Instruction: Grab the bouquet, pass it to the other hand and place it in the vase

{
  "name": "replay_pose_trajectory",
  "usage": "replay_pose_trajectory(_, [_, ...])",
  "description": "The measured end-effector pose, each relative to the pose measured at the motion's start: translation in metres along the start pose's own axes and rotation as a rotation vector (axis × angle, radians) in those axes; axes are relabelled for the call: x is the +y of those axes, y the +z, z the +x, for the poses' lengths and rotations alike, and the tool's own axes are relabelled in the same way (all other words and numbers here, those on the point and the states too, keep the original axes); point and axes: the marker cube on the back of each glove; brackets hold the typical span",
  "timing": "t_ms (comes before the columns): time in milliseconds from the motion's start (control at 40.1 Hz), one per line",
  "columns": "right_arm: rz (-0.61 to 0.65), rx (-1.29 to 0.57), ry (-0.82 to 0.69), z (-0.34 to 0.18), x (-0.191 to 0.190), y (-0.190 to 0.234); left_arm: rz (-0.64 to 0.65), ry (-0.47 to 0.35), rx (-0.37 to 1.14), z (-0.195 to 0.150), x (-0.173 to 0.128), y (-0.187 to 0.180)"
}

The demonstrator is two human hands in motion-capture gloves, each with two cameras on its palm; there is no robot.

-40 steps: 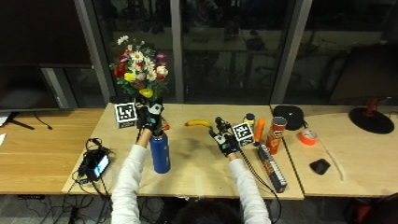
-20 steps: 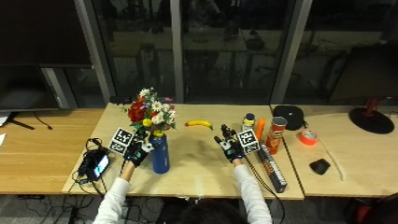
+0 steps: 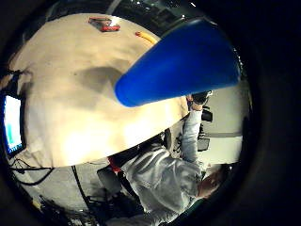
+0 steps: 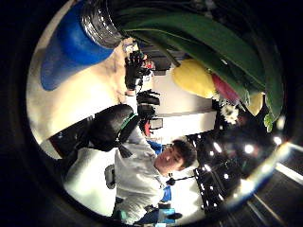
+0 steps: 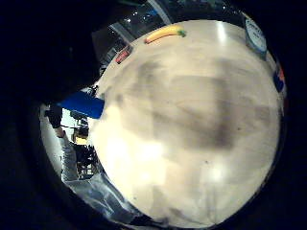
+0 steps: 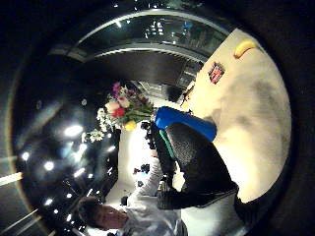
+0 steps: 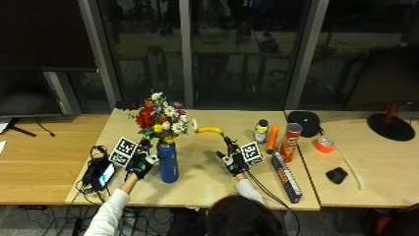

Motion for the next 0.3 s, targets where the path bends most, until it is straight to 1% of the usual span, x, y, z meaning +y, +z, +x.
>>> replay_pose_trajectory(75, [-0.027, 0.010, 0.053, 0.009, 0.006, 0.017, 0.010, -0.006, -0.017, 0.003, 0.003, -0.001])
replay_pose_trajectory(150, [-0.051, 0.074, 0.079, 0.024, 0.009, 0.030, 0.051, 0.000, -0.072, 0.006, 0.005, -0.002])
replay_pose_trajectory(199, [-0.071, 0.114, 0.094, 0.029, 0.013, 0.035, 0.078, 0.006, -0.100, 0.006, 0.004, -0.002])
replay_pose_trajectory(299, [-0.102, 0.138, 0.179, 0.030, 0.022, 0.040, 0.102, 0.005, -0.123, 0.005, 0.003, -0.002])
